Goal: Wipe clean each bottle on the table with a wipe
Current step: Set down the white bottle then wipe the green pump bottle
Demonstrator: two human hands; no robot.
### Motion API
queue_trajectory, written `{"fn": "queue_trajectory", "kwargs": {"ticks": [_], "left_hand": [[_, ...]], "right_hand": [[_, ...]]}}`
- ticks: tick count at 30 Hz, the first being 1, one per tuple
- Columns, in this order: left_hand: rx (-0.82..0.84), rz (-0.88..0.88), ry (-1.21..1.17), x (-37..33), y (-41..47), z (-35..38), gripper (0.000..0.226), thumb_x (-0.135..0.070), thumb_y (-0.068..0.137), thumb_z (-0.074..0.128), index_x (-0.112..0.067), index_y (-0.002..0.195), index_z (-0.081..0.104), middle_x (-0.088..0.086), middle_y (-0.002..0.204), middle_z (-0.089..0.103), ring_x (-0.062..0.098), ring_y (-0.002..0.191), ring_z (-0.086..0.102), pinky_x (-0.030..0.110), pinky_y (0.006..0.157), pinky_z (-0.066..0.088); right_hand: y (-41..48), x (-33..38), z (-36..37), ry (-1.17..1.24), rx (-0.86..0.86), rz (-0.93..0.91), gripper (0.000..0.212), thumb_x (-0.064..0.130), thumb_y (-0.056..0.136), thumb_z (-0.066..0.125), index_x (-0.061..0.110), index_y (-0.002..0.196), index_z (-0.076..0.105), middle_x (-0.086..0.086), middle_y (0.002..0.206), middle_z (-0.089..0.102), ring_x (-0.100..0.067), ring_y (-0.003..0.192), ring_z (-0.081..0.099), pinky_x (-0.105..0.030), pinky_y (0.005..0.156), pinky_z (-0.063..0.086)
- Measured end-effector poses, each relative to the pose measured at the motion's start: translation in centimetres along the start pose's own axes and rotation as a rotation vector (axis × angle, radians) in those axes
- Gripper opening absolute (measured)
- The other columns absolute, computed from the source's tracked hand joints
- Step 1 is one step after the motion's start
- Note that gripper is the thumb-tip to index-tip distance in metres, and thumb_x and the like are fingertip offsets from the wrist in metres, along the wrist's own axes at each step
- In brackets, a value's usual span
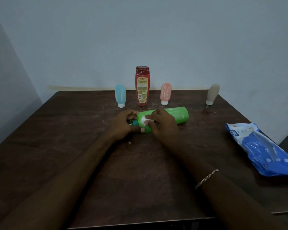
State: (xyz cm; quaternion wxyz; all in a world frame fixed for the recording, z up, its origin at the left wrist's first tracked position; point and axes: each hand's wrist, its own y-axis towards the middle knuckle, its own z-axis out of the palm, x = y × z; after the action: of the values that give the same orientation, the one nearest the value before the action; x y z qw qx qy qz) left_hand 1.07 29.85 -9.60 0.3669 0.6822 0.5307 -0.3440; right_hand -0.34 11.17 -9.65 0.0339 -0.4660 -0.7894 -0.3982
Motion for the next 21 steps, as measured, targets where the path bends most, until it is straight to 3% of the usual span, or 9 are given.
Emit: {"fn": "queue_trajectory", "kwargs": {"ticks": [5,8,12,14,17,21], "left_hand": [[-0.023,0.063,0.097,-0.5,-0.7,0.2,0.046,-0.017,0.077,0.082,-0.033,0.115,0.063,-0.021,0.109,0.063,-0.009,0.098,0.055,0.013,0.079,0.039],[-0.027,0.069,0.103,-0.6,-0.7,0.1,0.047,-0.013,0.078,0.081,-0.037,0.112,0.059,-0.026,0.102,0.061,-0.013,0.094,0.054,0.010,0.076,0.037],[0.007,0.078,0.142,-0.9,-0.8,0.0,0.056,-0.025,0.071,0.087,-0.036,0.119,0.060,-0.025,0.108,0.063,-0.013,0.098,0.054,0.010,0.077,0.037],[0.008,0.087,0.164,-0.8,-0.9,0.2,0.060,-0.025,0.072,0.087,-0.035,0.124,0.059,-0.026,0.107,0.060,-0.013,0.097,0.052,0.008,0.076,0.036],[0.001,0.088,0.133,-0.3,-0.9,0.4,0.053,-0.019,0.076,0.083,-0.040,0.117,0.057,-0.028,0.103,0.058,-0.011,0.096,0.053,0.013,0.082,0.041],[-0.010,0.076,0.131,0.0,-0.5,0.6,0.056,-0.030,0.075,0.084,-0.036,0.125,0.061,-0.017,0.119,0.065,-0.001,0.106,0.058,0.024,0.091,0.047]], "right_hand": [[1.0,1.9,0.5,-0.008,0.025,-0.065,0.023,0.017,0.094,0.060,0.010,0.115,0.068,-0.007,0.108,0.057,-0.008,0.091,0.048,-0.022,0.079,0.039],[0.1,1.3,0.0,-0.006,0.060,-0.136,0.022,0.019,0.092,0.061,0.010,0.111,0.069,-0.006,0.104,0.058,-0.012,0.090,0.052,-0.027,0.078,0.046],[0.6,0.3,-0.4,-0.016,-0.066,-0.037,0.018,0.020,0.093,0.059,0.012,0.106,0.069,-0.005,0.098,0.059,-0.014,0.085,0.055,-0.033,0.076,0.050],[1.2,0.9,-0.2,0.005,-0.088,-0.034,0.018,0.016,0.093,0.060,0.012,0.107,0.070,-0.006,0.098,0.058,-0.016,0.086,0.055,-0.031,0.075,0.048],[0.6,1.9,0.0,-0.012,0.012,-0.120,0.019,0.016,0.093,0.060,0.011,0.108,0.070,-0.005,0.100,0.056,-0.011,0.086,0.051,-0.023,0.074,0.042],[-0.8,0.8,-1.1,-0.054,0.040,-0.110,0.019,0.019,0.091,0.064,0.009,0.105,0.071,-0.004,0.098,0.059,-0.011,0.084,0.052,-0.027,0.075,0.048]]}}
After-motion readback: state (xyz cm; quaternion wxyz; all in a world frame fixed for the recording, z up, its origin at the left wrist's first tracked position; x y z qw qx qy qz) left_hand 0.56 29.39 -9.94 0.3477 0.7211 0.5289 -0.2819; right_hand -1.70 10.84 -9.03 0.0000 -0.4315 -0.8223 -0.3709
